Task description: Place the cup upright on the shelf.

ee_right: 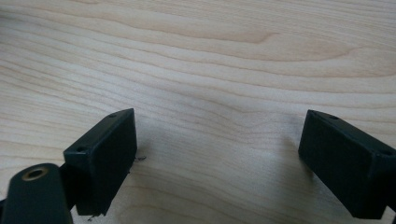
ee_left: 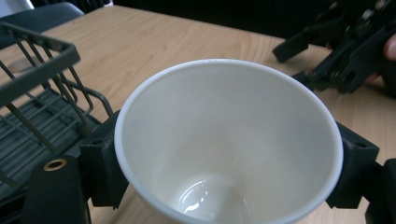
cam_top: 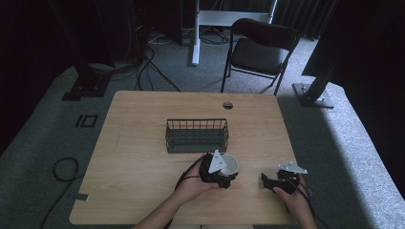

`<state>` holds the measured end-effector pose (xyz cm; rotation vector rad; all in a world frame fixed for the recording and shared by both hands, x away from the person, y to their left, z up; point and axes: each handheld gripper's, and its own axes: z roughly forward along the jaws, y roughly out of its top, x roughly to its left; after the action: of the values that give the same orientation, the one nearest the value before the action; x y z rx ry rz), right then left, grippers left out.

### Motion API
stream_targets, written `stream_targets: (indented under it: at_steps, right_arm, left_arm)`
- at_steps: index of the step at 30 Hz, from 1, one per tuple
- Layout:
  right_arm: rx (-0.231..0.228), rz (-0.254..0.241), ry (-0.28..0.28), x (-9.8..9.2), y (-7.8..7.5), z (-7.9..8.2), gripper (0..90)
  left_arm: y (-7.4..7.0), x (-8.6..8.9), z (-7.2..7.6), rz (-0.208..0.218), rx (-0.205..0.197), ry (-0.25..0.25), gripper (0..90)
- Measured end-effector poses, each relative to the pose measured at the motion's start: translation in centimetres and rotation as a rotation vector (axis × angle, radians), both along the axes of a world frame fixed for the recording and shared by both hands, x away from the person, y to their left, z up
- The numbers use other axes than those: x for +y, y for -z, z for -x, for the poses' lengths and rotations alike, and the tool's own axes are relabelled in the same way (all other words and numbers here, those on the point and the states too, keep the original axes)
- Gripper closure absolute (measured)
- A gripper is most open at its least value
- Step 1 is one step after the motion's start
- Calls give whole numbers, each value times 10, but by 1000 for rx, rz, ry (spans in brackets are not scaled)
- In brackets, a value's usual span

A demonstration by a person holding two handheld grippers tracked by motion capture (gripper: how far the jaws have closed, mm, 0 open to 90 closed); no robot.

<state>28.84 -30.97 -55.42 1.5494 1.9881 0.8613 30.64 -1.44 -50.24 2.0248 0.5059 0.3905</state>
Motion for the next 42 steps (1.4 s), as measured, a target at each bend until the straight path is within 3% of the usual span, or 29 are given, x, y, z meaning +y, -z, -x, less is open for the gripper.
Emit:
stream_targets:
  at_steps: [4, 16, 23, 30, 42]
  right_arm:
    - [0, 0, 0, 0, 0, 0, 109]
    - [-1, 1, -1, 0, 0, 0, 110]
    - [0, 0, 0, 0, 0, 0, 110]
    - [-1, 1, -1, 0, 0, 0, 110]
    - [-1, 1, 0, 0, 0, 0, 110]
  left_arm:
    - [-7, 2, 2, -4, -1, 14, 199]
    - [-27, 13, -1, 52, -3, -24, 200]
    - [-39, 19, -5, 60, -11, -40, 200]
    - [-58, 27, -13, 107, -27, -80, 200]
    - [-86, 42, -30, 137, -73, -151, 200]
